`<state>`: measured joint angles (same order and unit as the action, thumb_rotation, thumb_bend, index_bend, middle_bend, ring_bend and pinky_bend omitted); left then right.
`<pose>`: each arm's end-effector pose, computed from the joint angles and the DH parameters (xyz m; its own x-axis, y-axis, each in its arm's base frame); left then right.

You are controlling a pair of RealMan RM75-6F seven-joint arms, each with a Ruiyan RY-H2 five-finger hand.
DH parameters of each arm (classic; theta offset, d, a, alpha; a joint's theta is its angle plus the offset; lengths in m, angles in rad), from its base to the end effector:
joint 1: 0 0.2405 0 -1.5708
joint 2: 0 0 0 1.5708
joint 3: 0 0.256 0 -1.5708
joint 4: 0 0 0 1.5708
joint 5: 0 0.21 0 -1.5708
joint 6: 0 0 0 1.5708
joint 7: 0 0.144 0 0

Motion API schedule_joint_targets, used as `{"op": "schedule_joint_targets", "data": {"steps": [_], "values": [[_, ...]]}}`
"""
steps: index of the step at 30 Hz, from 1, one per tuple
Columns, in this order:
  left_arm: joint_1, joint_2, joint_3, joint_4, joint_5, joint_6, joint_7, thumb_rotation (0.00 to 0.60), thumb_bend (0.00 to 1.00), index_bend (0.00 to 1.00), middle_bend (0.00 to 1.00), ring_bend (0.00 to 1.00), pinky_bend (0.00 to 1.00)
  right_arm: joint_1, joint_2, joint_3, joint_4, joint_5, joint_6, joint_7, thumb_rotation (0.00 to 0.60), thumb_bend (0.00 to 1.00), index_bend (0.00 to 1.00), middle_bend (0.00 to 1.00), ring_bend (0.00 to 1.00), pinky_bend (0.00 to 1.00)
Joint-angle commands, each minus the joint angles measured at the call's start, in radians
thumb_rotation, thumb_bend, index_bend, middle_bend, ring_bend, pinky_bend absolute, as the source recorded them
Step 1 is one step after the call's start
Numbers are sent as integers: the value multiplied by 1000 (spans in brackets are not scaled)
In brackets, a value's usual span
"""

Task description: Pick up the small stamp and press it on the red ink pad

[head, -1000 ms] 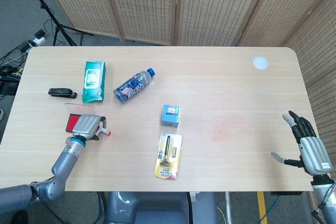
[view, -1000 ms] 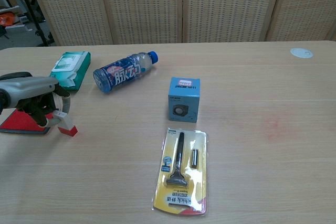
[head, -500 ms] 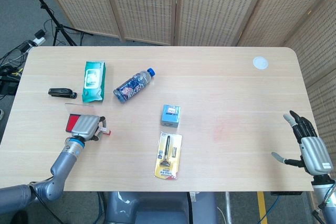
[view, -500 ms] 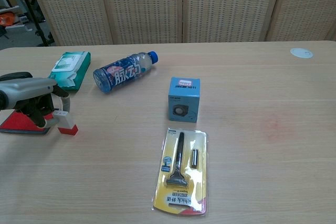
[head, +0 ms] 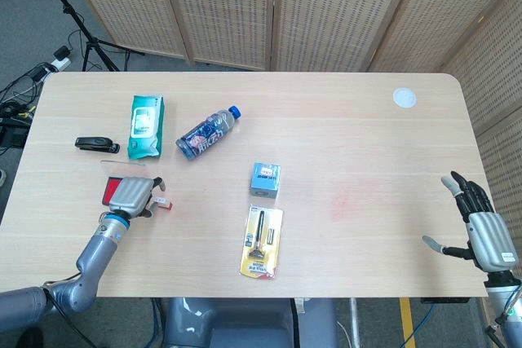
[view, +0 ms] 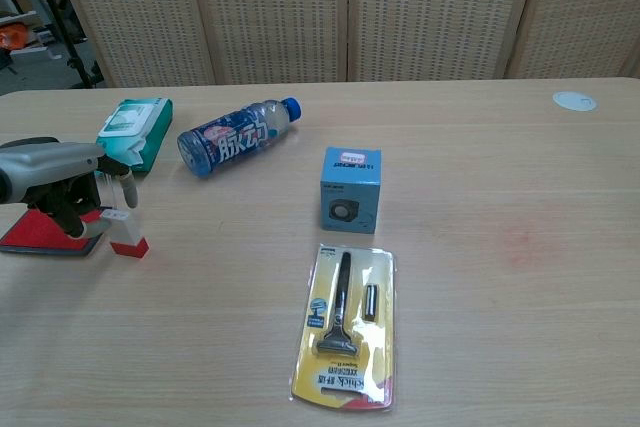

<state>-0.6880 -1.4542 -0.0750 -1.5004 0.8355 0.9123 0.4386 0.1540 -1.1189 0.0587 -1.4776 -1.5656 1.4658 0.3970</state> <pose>-0.2292 0.3258 -0.0013 0.4707 0.4415 0.7639 0.8779 -0.1482 -0.4553 -0.3158 -0.2070 0.1681 0.1504 -0.0159 0.9885 -0.9813 -0.1242 0.1473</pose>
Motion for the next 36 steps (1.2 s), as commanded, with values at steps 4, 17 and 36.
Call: {"op": "schedule_joint_targets", "data": {"steps": [4,17,36], "values": [[10,34,13,-35,32,15,-1,600,400,353,978,944,851,0,1,0,-2,-1,1,-1,600,0,0,0,0,0],[154,266,34,-213,357,202,-276,600,349,106,549,317,437,-5,6,-1,-5,-8,13,5,600,0,0,0,0,0],[486,306,58,-13,466,579,-561,600,220,0,0,0,0,-12,-2,-9,-25,-36,39,-55,600,0,0,0,0,0]]}}
